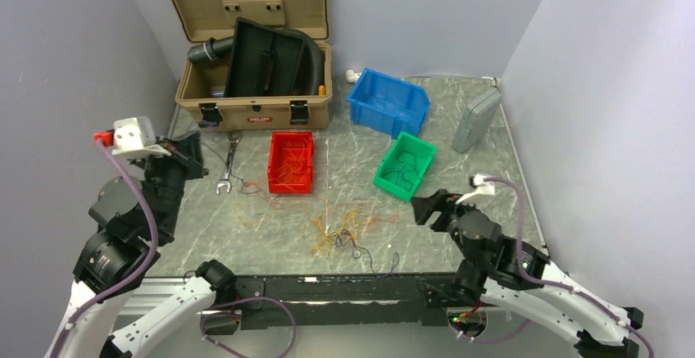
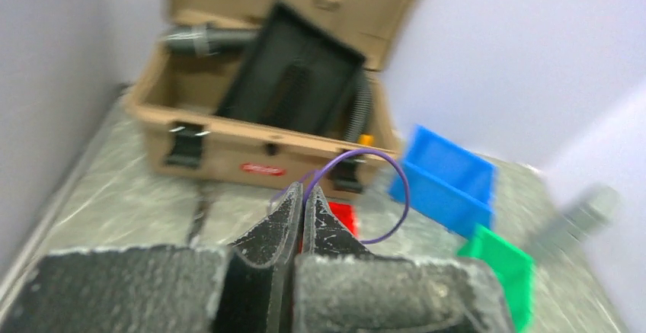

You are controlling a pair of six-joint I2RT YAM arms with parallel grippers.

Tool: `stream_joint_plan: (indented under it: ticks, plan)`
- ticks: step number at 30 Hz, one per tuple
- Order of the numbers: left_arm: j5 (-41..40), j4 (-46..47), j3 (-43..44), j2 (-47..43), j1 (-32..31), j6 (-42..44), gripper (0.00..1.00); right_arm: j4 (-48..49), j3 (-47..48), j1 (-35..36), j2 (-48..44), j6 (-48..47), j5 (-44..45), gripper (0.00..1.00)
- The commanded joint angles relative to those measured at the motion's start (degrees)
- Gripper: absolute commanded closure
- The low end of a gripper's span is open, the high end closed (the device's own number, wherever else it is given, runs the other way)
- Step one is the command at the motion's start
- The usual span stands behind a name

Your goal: Untangle the cables

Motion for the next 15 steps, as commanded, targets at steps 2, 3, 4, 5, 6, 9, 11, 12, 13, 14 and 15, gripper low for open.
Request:
stream_joint_plan:
  ticks: [2,3,4,5,6,9,11,12,13,14,15]
  plan:
    - [30.60,9.17,3.08,3.14,0.10,4.63,1.00,23.44,-1.22,0.19,8.07,-23.19,-21.89,0.21]
    - [32.47,8.62,4.03,3.95,0.17,4.50,1.00,25.78,-0.91,0.16,10.48,-25.33,-24.88,0.21]
    - [33.67,8.25,4.82,4.63,0.13,4.49,1.00,28.77,-0.47,0.25,13.17,-27.12,-27.86,0.20]
    - [34.44,8.08,5.21,5.11,0.13,4.46,1.00,30.69,0.34,0.21,15.95,-28.67,-30.19,0.20]
    - [34.65,8.12,5.28,5.41,0.12,4.18,1.00,32.66,1.10,0.21,19.65,-29.94,-32.14,0.20]
    - [34.74,8.91,4.81,5.45,0.11,3.88,1.00,39.76,3.49,0.21,28.13,-33.06,-39.09,0.22]
    - [34.79,9.24,4.64,5.36,0.13,3.53,1.00,45.94,4.68,0.21,33.18,-34.26,-44.17,0.23]
    - [35.02,9.42,4.64,5.43,0.16,3.37,1.00,49.12,5.09,0.27,35.68,-34.93,-46.93,0.23]
    - [35.50,9.55,4.70,5.49,0.15,3.20,1.00,52.34,5.51,0.21,37.86,-35.46,-49.50,0.23]
    - [36.12,9.58,4.87,5.63,0.14,3.01,1.00,55.30,6.07,0.21,40.14,-35.87,-50.98,0.23]
    - [36.71,9.47,5.34,5.79,0.16,2.79,1.00,57.65,6.81,0.21,42.33,-36.64,-52.68,0.23]
